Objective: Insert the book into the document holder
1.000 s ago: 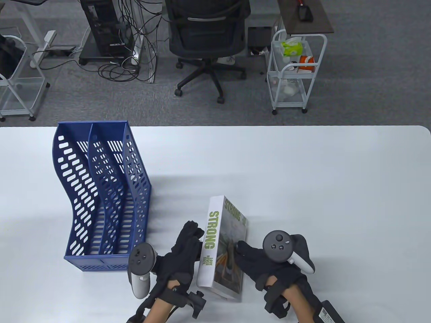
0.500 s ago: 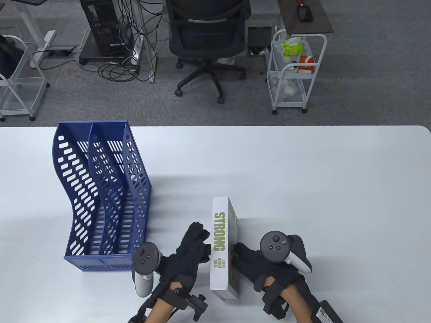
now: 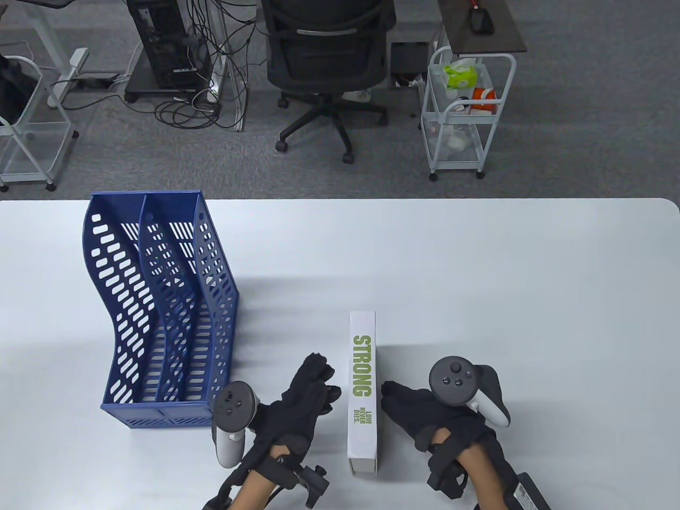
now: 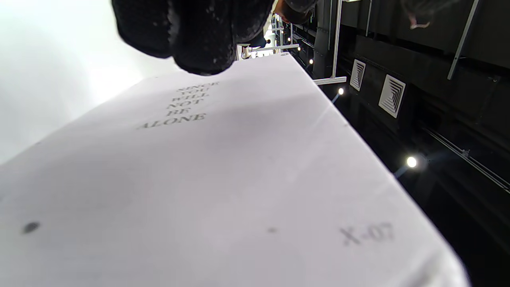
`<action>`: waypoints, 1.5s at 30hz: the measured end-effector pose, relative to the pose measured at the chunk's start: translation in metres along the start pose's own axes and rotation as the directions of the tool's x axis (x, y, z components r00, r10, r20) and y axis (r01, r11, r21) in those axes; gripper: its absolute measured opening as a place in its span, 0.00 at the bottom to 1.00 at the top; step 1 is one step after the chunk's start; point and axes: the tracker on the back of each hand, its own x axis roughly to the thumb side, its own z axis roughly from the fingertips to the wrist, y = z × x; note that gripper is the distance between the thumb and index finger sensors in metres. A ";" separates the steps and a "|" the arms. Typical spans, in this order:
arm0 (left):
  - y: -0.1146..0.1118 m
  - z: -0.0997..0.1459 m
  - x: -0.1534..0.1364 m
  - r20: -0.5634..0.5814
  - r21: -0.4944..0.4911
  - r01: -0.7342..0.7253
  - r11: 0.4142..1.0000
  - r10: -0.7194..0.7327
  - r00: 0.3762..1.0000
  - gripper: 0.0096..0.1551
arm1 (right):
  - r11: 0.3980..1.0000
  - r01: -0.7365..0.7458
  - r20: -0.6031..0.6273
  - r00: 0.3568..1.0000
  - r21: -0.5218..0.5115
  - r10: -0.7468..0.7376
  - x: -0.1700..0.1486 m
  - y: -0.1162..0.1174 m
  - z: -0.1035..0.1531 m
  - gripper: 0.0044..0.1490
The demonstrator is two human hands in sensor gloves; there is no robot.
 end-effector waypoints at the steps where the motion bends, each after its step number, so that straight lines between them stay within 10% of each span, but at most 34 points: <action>1: 0.000 -0.001 -0.002 -0.014 -0.007 0.004 1.000 -0.004 1.000 0.44 | 1.000 0.007 0.008 1.000 -0.009 -0.007 0.000 -0.003 0.002 0.46; 7: 0.000 -0.004 -0.009 -0.061 -0.016 0.039 0.999 -0.040 0.997 0.44 | 0.998 0.056 0.096 0.994 0.003 -0.056 0.008 -0.023 0.019 0.46; 16: 0.000 -0.006 -0.009 -0.093 0.022 0.267 0.963 -0.264 0.960 0.44 | 0.953 0.058 0.020 0.998 -0.298 -0.054 -0.052 -0.048 0.043 0.46; 25: 0.004 -0.006 0.003 -0.152 -0.012 0.385 0.923 -0.382 0.912 0.45 | 0.974 -0.022 -0.018 1.000 -0.225 0.019 -0.047 -0.036 0.043 0.46; 45: -0.063 -0.088 0.141 -0.357 -0.305 0.652 0.695 -0.717 0.598 0.54 | 0.975 -0.086 -0.065 0.995 -0.207 0.074 -0.048 -0.035 0.041 0.46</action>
